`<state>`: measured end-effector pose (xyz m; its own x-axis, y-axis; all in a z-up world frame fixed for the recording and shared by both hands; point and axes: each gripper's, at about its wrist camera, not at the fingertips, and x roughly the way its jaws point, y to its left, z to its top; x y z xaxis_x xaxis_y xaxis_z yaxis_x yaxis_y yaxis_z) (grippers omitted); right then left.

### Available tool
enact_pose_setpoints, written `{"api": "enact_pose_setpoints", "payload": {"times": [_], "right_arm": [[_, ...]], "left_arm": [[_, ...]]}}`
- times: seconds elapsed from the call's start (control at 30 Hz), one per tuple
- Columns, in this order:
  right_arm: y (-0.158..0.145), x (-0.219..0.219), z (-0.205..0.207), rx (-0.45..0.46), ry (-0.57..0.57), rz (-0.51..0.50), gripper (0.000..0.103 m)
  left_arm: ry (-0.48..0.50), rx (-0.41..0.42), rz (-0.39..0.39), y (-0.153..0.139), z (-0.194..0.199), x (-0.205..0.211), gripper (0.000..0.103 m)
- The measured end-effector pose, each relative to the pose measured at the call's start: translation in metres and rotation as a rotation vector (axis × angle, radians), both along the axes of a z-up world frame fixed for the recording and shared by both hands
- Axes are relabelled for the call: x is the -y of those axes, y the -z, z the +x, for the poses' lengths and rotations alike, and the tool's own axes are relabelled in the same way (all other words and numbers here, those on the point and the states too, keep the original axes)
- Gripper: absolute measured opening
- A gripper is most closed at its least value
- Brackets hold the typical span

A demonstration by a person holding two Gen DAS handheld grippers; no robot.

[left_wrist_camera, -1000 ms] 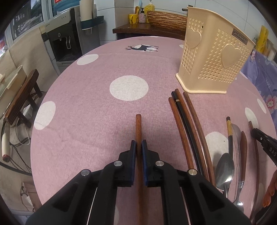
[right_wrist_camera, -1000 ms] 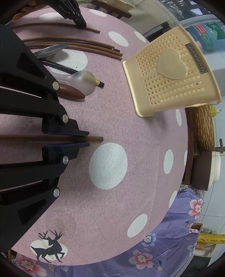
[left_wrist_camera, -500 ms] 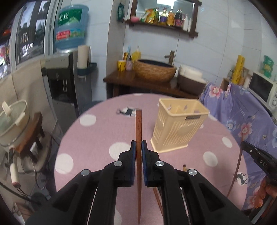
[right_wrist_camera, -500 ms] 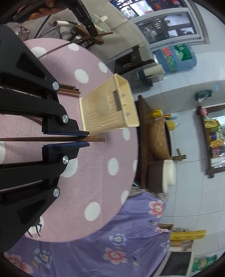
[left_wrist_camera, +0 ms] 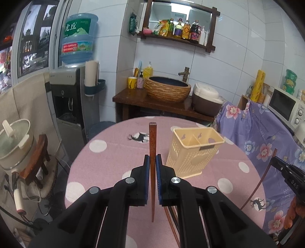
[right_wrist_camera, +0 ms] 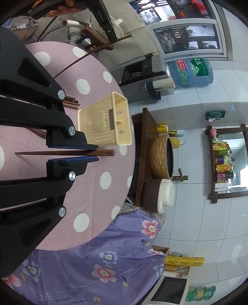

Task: Organize utensils
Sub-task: 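Lower both chopsticks into the beige holder and open both grippers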

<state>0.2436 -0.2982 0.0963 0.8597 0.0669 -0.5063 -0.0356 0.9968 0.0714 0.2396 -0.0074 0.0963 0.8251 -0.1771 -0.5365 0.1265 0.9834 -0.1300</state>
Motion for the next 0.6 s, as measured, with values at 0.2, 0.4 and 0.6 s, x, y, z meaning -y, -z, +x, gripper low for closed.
{"api": "enact_pose_setpoints", "payload": {"times": [0.2,0.4,0.6], "right_arm": [[-0.068,-0.009,0.029,0.11,0.006,0.01,0.007],[-0.152,-0.017,0.07,0.245,0.032,0.092,0.007],[-0.145,-0.022,0.113,0.262,0.059,0.125,0.008]], "left_arm": [[0.022,0.105,-0.019,-0.068,0.011,0.011,0.008],[0.041,0.217,-0.046,-0.143,0.036,0.043,0.008],[0.009,0.221,-0.031,-0.128,0.075,0.067,0.008]]}}
